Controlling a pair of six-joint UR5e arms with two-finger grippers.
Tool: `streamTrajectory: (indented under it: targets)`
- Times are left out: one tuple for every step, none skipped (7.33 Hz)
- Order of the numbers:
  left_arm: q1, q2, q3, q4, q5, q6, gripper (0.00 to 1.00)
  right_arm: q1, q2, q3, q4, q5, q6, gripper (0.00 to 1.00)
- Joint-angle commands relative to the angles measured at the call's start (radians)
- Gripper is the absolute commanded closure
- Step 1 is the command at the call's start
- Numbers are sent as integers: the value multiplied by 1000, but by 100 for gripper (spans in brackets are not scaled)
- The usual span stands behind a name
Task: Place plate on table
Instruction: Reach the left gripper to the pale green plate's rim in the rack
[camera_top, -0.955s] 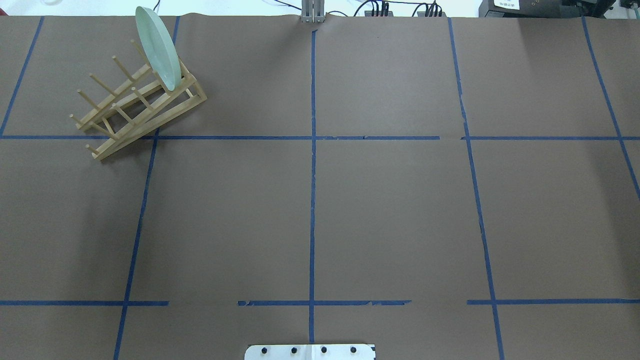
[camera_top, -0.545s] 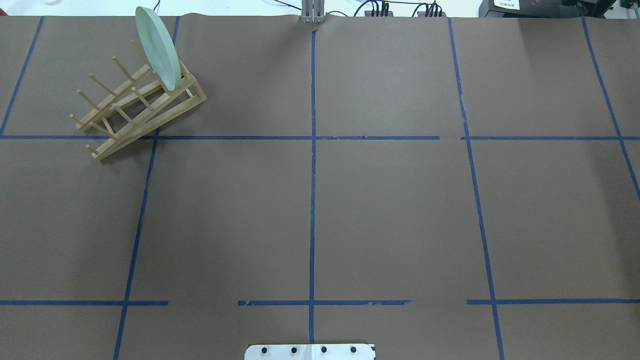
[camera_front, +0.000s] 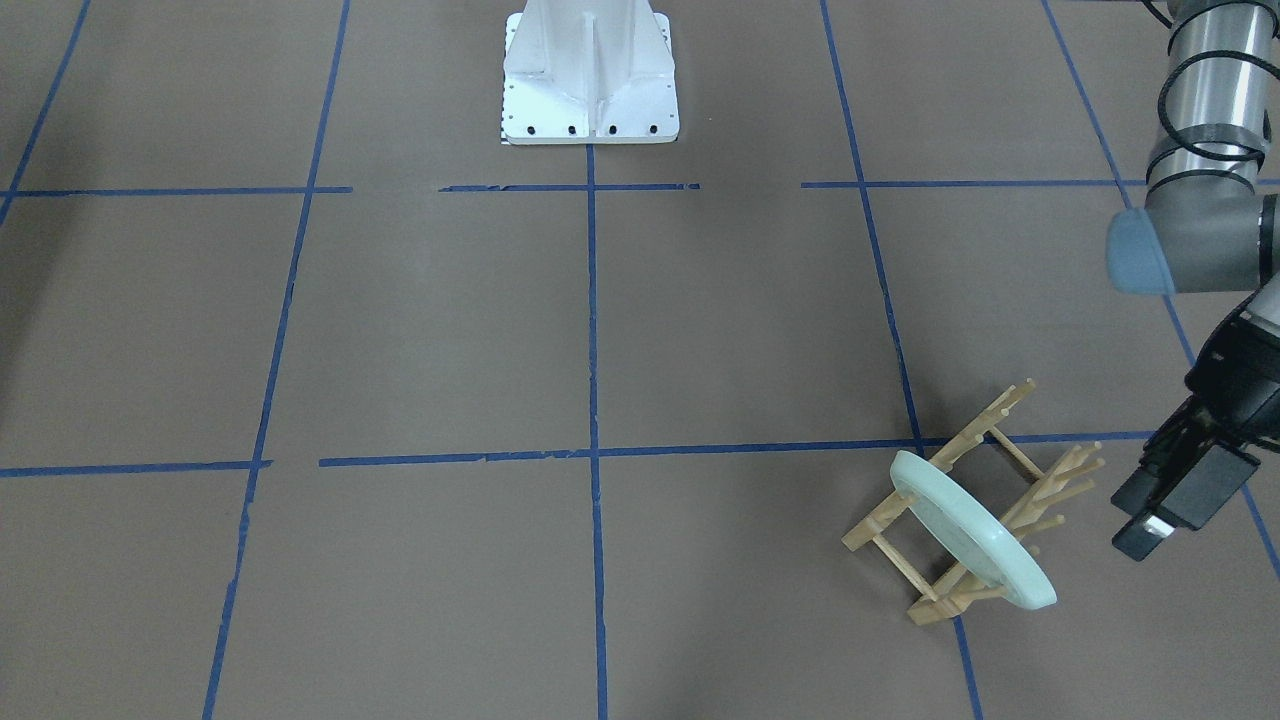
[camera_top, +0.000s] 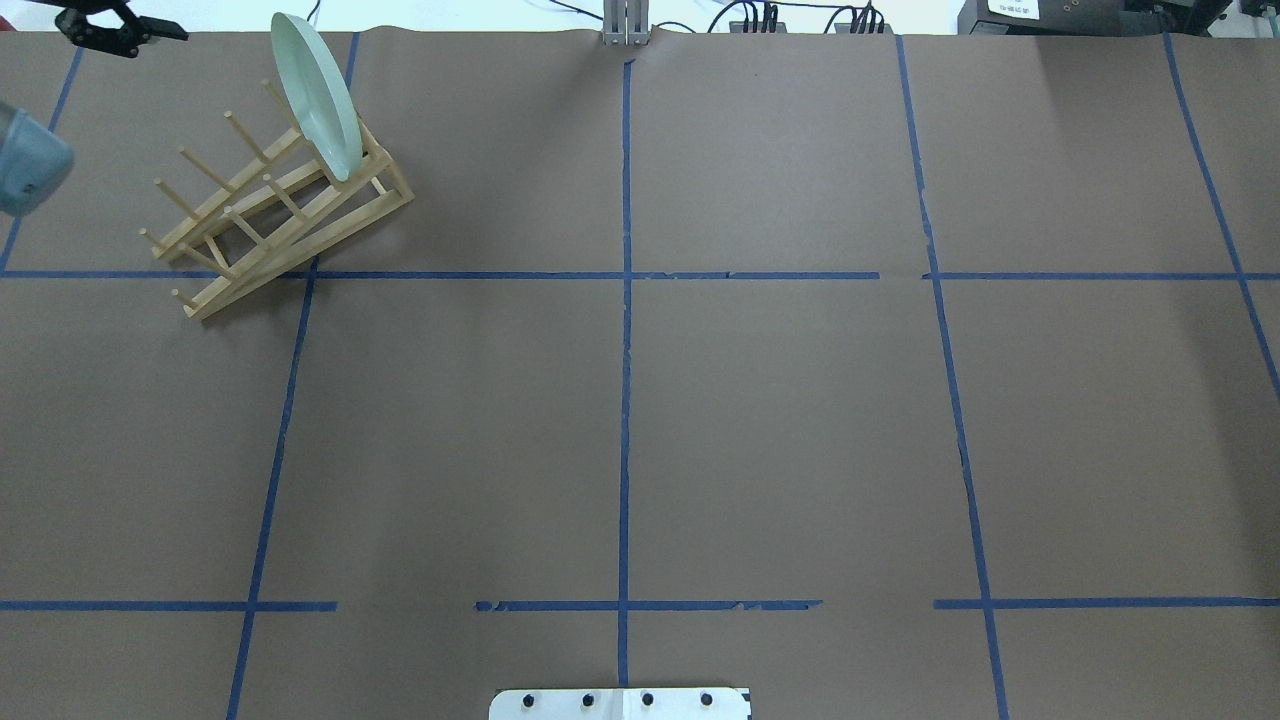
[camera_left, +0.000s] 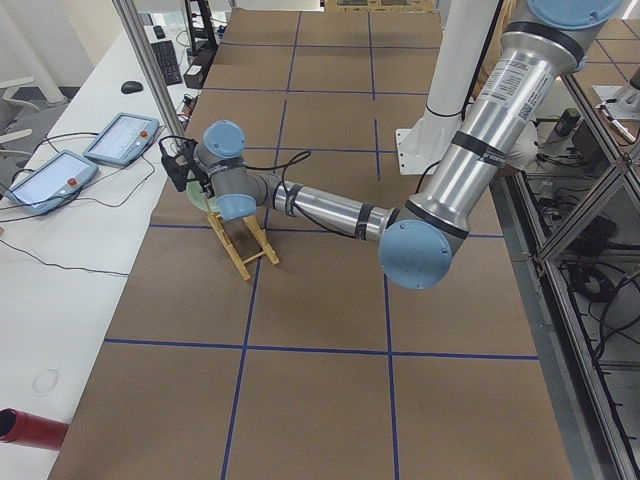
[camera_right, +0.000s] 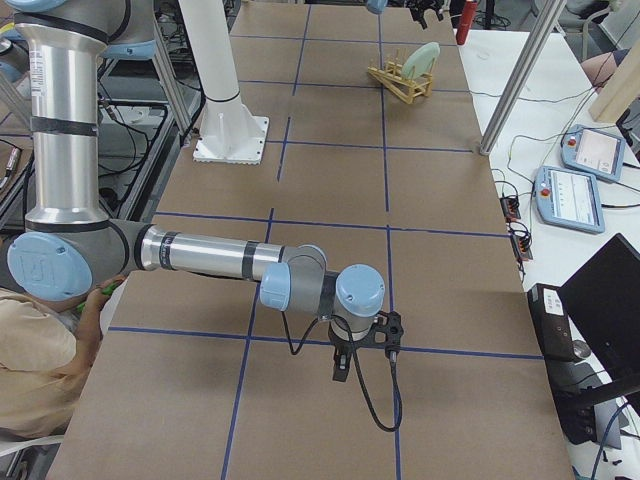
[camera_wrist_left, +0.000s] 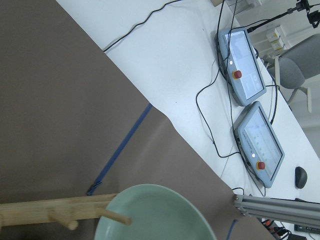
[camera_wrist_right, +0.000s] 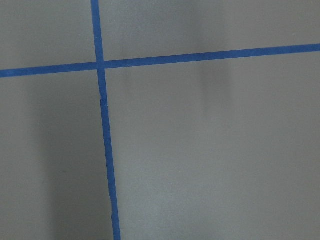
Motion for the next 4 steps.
streamTrajectory:
  targets:
    - [74, -51, 36, -3, 86, -44, 0, 0, -1, 0, 0, 0, 0, 0]
    - [91, -51, 41, -4, 97, -68, 3, 0, 1, 0, 0, 0, 0, 0]
    - [105, -51, 45, -4, 113, -70, 10, 0, -1, 0, 0, 0, 0, 0]
    - [107, -51, 45, -3, 116, -78, 30, 0, -1, 0, 0, 0, 0, 0]
